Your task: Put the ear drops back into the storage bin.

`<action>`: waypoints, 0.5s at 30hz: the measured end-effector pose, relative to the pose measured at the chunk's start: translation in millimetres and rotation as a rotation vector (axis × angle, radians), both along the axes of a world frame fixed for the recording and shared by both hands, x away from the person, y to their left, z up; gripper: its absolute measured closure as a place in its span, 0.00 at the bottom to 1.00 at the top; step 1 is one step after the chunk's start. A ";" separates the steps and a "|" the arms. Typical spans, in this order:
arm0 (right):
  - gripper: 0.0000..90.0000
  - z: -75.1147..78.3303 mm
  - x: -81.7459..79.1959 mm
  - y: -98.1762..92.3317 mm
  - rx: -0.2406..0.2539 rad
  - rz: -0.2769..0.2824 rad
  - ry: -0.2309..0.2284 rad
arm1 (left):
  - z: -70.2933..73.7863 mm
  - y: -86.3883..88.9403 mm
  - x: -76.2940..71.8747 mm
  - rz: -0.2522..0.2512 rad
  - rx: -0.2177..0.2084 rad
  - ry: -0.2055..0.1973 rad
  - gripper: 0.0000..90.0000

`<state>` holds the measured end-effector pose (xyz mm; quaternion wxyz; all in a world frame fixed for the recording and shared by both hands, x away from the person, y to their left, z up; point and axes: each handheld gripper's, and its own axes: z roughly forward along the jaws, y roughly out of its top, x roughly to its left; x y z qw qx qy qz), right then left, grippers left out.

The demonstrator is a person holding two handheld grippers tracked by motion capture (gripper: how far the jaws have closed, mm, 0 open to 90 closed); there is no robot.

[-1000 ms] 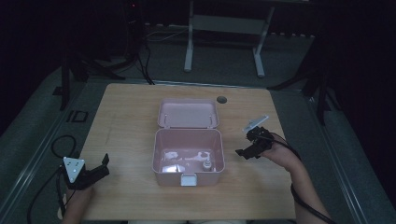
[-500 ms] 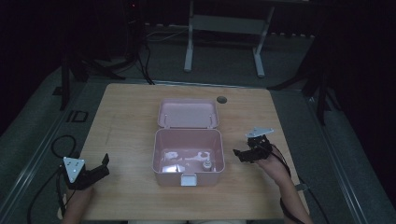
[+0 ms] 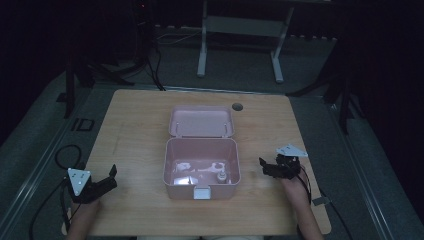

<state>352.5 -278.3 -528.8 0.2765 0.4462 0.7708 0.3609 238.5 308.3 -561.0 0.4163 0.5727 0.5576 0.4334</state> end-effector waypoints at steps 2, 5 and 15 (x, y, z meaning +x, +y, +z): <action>0.15 -0.9 -4.3 -5.2 0.015 -0.025 -0.017 | 0.0 0.0 0.0 0.000 0.000 0.000 0.00; 0.15 -1.5 -9.7 -12.8 0.034 -0.047 -0.024 | 0.0 -0.1 0.0 0.001 0.001 0.000 0.00; 0.15 -3.8 -28.6 -35.9 0.065 -0.110 -0.074 | 0.0 0.0 0.1 0.002 -0.001 0.000 0.00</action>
